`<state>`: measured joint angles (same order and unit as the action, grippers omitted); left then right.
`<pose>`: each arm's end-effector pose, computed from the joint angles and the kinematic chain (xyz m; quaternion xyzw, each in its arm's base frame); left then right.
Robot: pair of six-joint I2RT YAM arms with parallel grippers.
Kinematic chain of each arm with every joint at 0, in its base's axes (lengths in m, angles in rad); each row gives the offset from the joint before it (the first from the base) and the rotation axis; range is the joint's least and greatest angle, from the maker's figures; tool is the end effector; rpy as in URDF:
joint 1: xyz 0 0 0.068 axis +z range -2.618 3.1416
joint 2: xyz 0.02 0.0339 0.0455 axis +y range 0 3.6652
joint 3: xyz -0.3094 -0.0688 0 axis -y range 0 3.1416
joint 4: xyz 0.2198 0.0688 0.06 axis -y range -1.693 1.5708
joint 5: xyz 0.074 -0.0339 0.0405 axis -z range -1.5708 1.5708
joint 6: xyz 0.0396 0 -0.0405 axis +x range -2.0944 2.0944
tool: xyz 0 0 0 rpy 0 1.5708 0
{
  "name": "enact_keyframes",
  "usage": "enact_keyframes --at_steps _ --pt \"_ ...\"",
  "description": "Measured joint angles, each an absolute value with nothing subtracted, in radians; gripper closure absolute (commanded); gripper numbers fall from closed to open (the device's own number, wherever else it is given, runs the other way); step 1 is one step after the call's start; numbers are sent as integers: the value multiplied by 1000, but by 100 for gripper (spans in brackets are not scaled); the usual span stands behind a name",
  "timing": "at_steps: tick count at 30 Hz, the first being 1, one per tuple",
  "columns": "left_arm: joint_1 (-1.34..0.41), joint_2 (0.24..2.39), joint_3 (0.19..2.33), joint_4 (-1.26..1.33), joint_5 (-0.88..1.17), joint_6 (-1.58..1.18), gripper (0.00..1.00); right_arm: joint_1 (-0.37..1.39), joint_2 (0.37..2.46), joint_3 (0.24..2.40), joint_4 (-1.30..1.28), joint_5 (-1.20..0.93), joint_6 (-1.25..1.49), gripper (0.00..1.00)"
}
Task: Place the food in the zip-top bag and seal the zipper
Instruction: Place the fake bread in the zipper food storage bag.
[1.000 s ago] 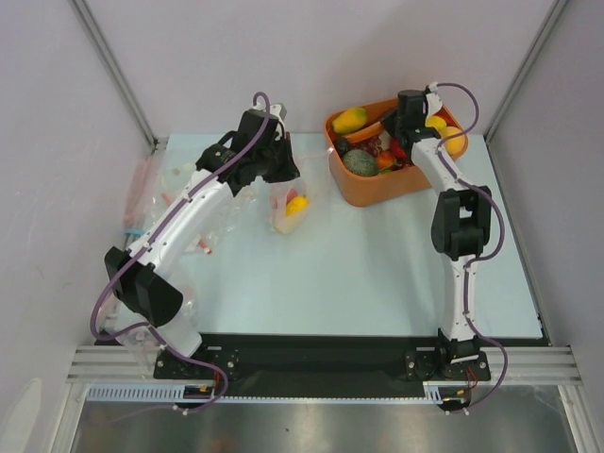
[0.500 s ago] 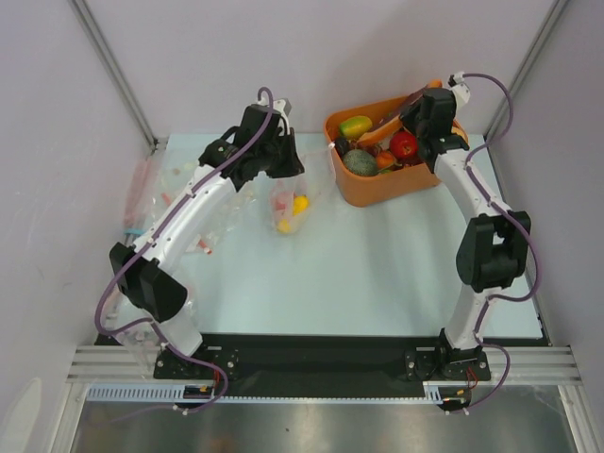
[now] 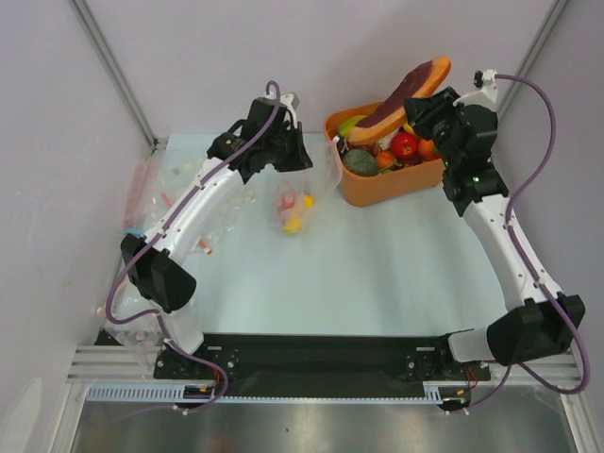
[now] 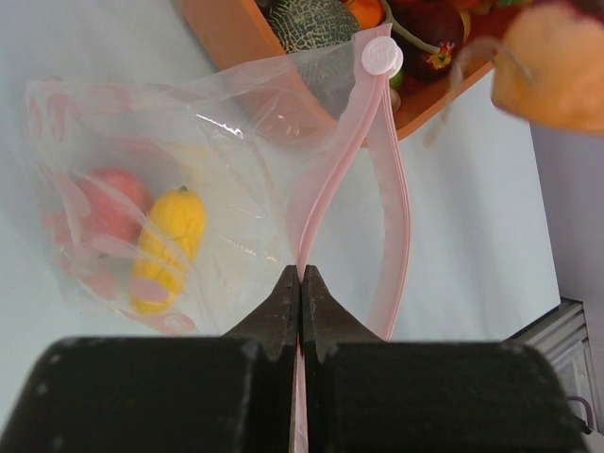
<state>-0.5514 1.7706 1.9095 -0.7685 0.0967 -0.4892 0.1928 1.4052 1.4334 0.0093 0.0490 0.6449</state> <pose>0.3238 -0.2036 0.4398 0.0496 0.8891 -0.2625 0.3715 0.2953 0.0557 0.4891 0.1726 0.6719 0.2773 0.6647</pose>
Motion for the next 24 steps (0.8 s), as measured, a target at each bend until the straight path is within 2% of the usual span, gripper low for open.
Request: enact_keyframes --at_steps 6,12,21,24 --pt "-551 1795 1945 -772 118 -503 100 260 1279 1374 15 -4 633 91" --pt "-551 1799 1967 -772 138 -554 100 347 1255 1371 3 -2 613 90" --pt "-551 1799 1983 -768 171 -666 100 492 1253 1274 -14 146 537 88" --pt "-551 1799 1983 -767 189 -704 100 538 1258 1249 -8 229 487 85"
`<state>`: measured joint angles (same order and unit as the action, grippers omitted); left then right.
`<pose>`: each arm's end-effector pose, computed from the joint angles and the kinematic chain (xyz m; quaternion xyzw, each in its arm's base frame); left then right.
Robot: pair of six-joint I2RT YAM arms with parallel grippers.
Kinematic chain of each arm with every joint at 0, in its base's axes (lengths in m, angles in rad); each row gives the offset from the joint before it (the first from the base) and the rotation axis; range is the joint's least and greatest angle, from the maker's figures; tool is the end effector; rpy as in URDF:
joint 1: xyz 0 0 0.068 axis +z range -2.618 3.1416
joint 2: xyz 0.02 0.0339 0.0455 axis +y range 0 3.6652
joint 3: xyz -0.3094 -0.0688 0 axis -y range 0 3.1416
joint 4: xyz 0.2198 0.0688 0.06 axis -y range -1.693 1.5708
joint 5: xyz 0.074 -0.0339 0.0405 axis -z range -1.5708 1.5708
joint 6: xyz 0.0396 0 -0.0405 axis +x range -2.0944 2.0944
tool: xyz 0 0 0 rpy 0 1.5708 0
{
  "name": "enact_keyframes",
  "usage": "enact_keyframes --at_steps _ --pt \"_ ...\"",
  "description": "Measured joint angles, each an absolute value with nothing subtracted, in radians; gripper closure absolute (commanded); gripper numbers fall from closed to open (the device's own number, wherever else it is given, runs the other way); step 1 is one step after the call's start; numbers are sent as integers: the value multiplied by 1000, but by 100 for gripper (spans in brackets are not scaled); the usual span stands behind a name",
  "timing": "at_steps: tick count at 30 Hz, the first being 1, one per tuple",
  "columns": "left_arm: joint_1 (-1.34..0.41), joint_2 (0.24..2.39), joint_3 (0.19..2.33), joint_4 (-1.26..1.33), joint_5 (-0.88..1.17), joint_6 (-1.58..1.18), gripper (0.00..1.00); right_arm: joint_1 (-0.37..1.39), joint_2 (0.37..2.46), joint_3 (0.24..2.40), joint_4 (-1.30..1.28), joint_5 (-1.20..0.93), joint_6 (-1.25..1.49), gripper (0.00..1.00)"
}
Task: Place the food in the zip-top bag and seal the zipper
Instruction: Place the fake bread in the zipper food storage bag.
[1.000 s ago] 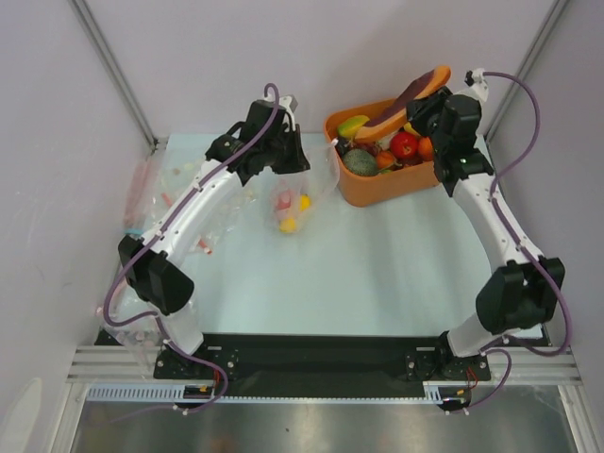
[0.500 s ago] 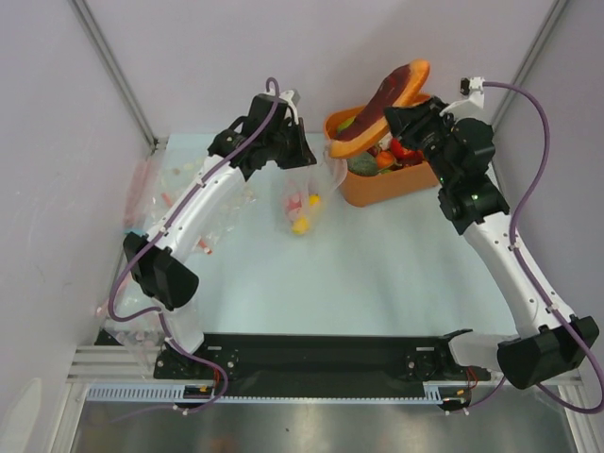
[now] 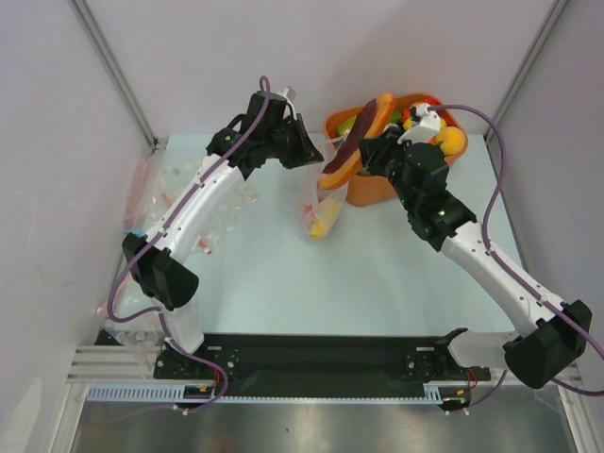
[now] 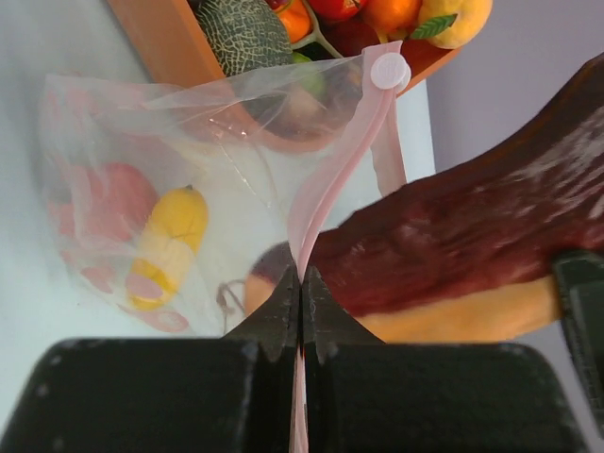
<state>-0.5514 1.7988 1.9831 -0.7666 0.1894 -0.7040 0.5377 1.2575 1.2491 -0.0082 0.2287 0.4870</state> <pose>0.3277 -0.2103 0.4521 -0.0221 0.8773 -0.3447 0.3333 0.2258 0.1242 0.4641 0.0620 0.7101 0.2706 0.6471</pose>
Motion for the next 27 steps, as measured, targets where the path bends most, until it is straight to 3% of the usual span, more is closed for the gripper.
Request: enact_keyframes --at_steps 4,7,8,11,14,22,27 --pt "-553 1799 1983 -760 214 -738 100 612 1274 1182 121 341 395 80" --pt "-554 1799 1983 -756 226 -757 100 661 1326 1152 225 409 326 69" --pt "-554 1799 1983 -756 231 -760 100 673 1351 1152 253 423 308 53" --pt "-554 1799 1985 -755 242 -770 100 699 1404 1152 303 443 272 24" --pt "-553 1801 1990 -760 244 -769 100 709 1415 1152 306 456 253 15" --pt "-537 1803 1996 -765 258 -760 100 665 1369 1205 179 383 266 23" --pt "-525 1803 2007 -766 258 -741 100 532 1324 1280 22 217 336 42"
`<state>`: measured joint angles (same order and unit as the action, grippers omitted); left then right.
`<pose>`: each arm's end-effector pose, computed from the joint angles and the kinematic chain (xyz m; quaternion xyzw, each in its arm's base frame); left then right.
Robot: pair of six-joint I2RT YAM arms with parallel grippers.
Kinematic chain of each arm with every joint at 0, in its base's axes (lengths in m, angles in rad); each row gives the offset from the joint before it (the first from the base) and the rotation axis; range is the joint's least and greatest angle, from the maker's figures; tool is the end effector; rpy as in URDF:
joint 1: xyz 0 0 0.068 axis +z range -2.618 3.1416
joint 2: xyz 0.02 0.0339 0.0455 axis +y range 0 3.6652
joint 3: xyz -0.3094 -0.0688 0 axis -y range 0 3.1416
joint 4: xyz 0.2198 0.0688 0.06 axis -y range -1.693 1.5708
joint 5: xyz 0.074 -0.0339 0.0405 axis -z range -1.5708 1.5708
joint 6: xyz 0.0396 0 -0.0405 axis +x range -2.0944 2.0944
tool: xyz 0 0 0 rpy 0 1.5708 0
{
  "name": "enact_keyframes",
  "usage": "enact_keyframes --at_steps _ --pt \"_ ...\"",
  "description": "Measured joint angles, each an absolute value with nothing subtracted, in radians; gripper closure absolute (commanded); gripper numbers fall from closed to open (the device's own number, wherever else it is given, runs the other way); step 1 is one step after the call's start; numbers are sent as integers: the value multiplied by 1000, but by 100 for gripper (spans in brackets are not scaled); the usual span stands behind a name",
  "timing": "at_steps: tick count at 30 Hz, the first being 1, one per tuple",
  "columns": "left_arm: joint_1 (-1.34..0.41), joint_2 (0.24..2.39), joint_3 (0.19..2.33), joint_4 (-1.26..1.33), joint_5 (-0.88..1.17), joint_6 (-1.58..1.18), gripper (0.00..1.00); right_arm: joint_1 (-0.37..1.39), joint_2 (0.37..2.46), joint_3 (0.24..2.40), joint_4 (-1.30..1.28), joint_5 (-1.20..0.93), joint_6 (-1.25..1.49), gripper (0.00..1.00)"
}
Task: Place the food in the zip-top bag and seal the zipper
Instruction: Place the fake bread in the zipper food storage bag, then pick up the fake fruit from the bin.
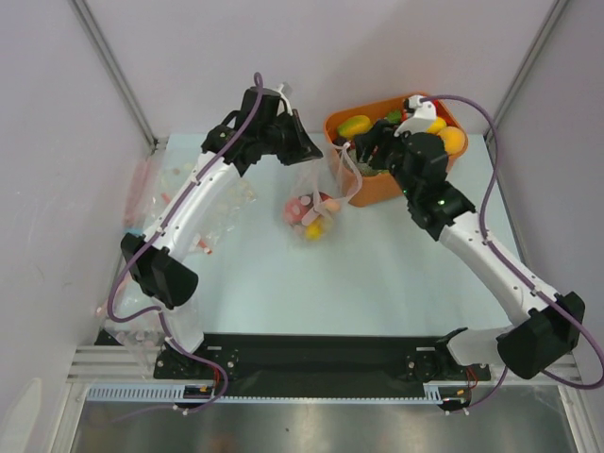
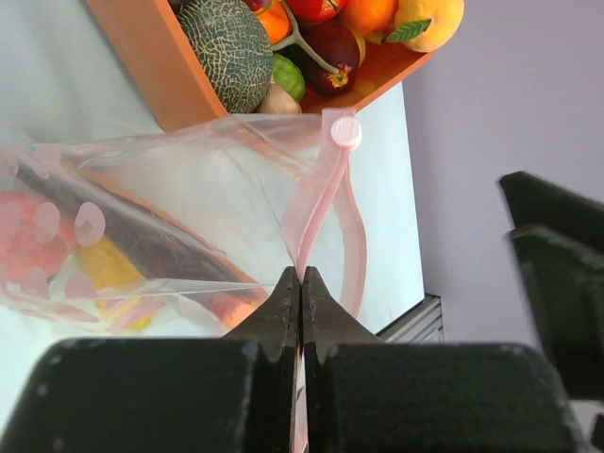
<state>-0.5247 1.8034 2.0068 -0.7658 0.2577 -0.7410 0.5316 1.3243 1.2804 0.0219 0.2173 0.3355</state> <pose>0.3320 -0.2038 0.4579 -0.0320 0.8699 -0.3741 0.3198 0.2451 0.1343 0.4614 0.0059 0.7146 0.2217 0.6634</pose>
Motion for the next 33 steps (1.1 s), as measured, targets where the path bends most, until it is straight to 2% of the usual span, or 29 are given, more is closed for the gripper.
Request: enact_keyframes --at_steps 2,6,13,18,21,22,25,29,33 --pt "-523 1803 2007 -766 259 -729 100 476 1308 1311 -44 120 352 46" --pt "-523 1809 2007 -768 268 -693 99 426 1296 1371 -167 -28 362 47" --pt "-521 1810 2007 -793 253 -619 100 350 1309 1393 -293 -139 395 46" --pt "-508 1808 2007 -807 229 -599 100 300 1482 1570 -351 -150 422 39" --pt "-490 1792 2007 -827 187 -576 100 281 1631 1720 -410 -172 453 29" --pt "-482 1782 2007 -841 165 -565 100 275 1683 1774 -435 -178 464 21" --pt "-453 1736 2015 -893 82 -517 100 263 1834 1933 -527 -189 480 8" --pt "-431 1658 2027 -939 -24 -460 100 255 2022 2130 -657 -185 482 13" --pt "-430 1596 2042 -955 -89 -423 100 255 2108 2170 -693 -186 501 18"
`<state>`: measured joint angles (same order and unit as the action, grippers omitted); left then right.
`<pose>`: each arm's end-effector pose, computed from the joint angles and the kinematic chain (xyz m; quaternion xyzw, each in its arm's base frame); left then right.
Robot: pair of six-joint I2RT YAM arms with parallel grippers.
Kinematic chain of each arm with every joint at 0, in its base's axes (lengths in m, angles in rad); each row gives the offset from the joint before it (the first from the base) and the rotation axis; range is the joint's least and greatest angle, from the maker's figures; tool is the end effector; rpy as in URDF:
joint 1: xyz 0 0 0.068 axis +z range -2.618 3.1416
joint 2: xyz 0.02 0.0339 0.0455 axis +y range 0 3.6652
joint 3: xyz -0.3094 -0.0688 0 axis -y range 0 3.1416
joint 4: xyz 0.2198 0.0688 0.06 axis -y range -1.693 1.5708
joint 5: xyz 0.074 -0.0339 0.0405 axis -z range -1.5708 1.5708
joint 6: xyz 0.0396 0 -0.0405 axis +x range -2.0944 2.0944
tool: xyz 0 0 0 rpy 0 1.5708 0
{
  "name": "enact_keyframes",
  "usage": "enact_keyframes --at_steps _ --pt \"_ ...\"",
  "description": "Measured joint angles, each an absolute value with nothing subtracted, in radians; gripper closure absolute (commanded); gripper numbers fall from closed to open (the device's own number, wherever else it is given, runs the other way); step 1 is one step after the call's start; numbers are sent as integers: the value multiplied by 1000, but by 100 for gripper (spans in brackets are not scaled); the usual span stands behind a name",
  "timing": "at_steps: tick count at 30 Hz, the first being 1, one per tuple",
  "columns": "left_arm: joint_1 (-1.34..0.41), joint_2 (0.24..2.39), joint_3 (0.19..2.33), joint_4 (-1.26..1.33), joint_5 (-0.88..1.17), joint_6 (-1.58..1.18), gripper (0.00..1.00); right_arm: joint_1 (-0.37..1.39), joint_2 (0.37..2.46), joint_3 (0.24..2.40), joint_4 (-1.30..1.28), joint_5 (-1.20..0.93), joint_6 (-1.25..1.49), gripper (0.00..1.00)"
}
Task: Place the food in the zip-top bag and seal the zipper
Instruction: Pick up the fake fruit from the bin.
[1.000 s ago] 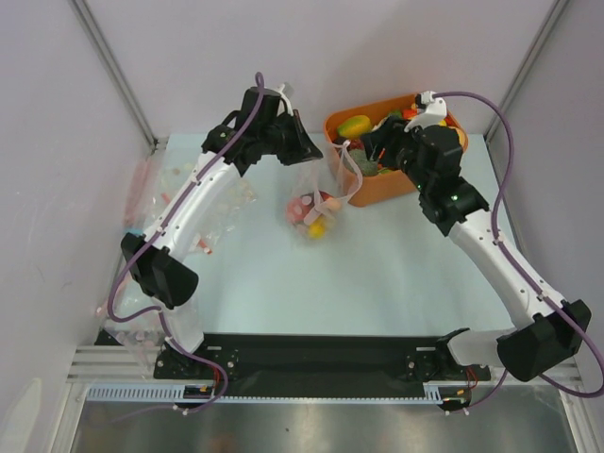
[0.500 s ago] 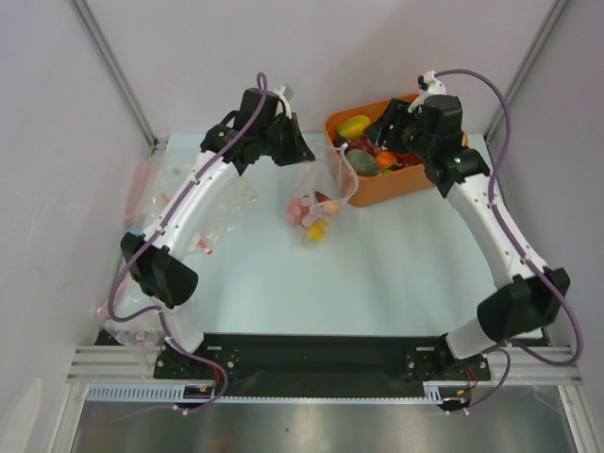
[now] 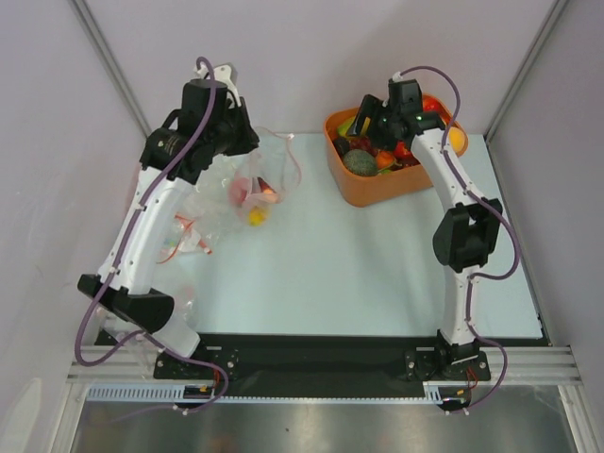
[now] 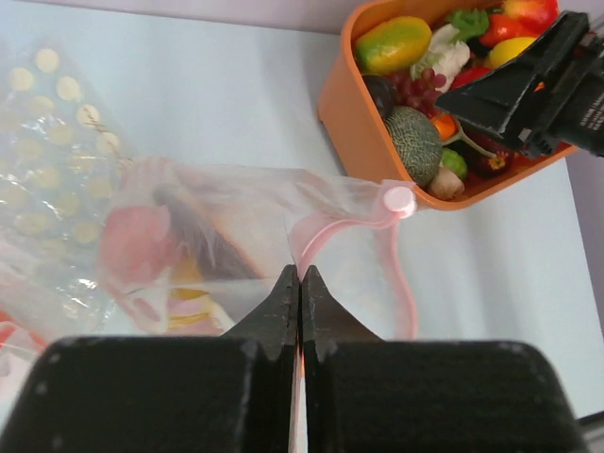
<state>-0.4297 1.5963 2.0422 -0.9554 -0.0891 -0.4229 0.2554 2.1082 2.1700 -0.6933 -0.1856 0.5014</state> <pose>0.2736 -0.1215 0.5164 -0.0196 0.8617 -0.1741 0.4762 0.4676 0.1296 0.3861 0.0673 0.8863 0.2433 0.3882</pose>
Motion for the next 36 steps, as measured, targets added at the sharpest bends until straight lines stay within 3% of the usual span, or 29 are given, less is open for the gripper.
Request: enact_keyframes --at_steps 7,13,18,23,31,36 --pt "-430 1563 1950 -914 -113 -400 100 260 2230 2244 -687 -188 542 22" --pt "-430 1600 1749 -859 -8 -421 100 268 2313 2294 -652 -171 547 18" --pt "-431 1643 1720 -844 57 -430 100 273 2376 2352 -622 -165 551 21" --pt "-431 1642 1727 -837 76 -436 100 278 2433 2391 -584 -158 557 34" --pt "-431 1660 1790 -852 88 -436 100 284 2452 2394 -564 -183 570 78" --pt "-432 1680 1796 -847 131 -448 100 271 2429 2349 -532 -200 543 83"
